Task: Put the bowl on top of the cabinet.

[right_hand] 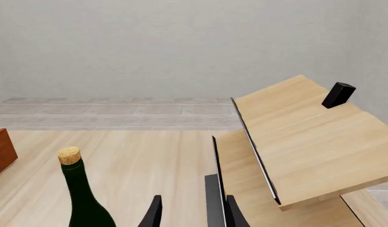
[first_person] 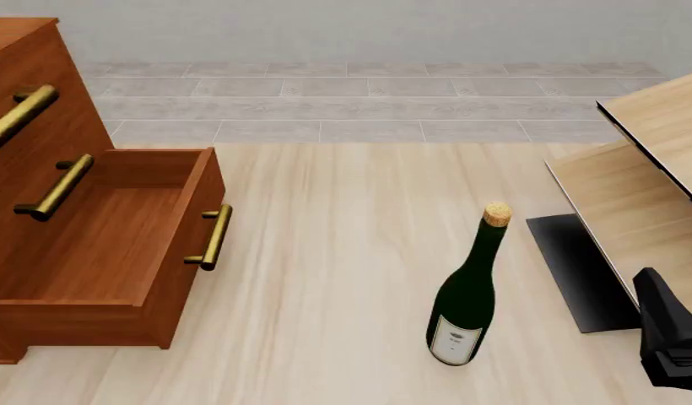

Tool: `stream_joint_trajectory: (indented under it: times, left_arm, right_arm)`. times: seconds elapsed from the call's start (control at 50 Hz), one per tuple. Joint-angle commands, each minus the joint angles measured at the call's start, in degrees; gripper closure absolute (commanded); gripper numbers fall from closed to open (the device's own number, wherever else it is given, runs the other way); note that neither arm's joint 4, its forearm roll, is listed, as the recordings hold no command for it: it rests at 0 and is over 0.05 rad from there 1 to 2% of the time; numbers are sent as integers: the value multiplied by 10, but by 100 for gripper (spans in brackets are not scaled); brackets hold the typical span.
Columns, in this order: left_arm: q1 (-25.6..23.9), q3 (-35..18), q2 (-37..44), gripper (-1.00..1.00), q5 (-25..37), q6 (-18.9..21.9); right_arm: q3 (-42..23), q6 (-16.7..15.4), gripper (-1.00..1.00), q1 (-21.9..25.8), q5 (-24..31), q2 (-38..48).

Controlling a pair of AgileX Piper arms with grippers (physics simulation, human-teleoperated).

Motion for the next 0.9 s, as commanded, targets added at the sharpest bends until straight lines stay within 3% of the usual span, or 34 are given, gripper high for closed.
stream_joint_trajectory:
  times: [0.02, 0.18, 0.9]
  left_arm:
    - [36, -7, 11, 100, 13, -37]
    - [52, 1, 28, 100, 20, -77]
    - [125, -17, 71, 100, 19, -103]
  right_arm:
    - [0, 0, -100, 0, 0, 0]
    - [0, 0, -100, 0, 0, 0]
    - [0, 0, -100, 0, 0, 0]
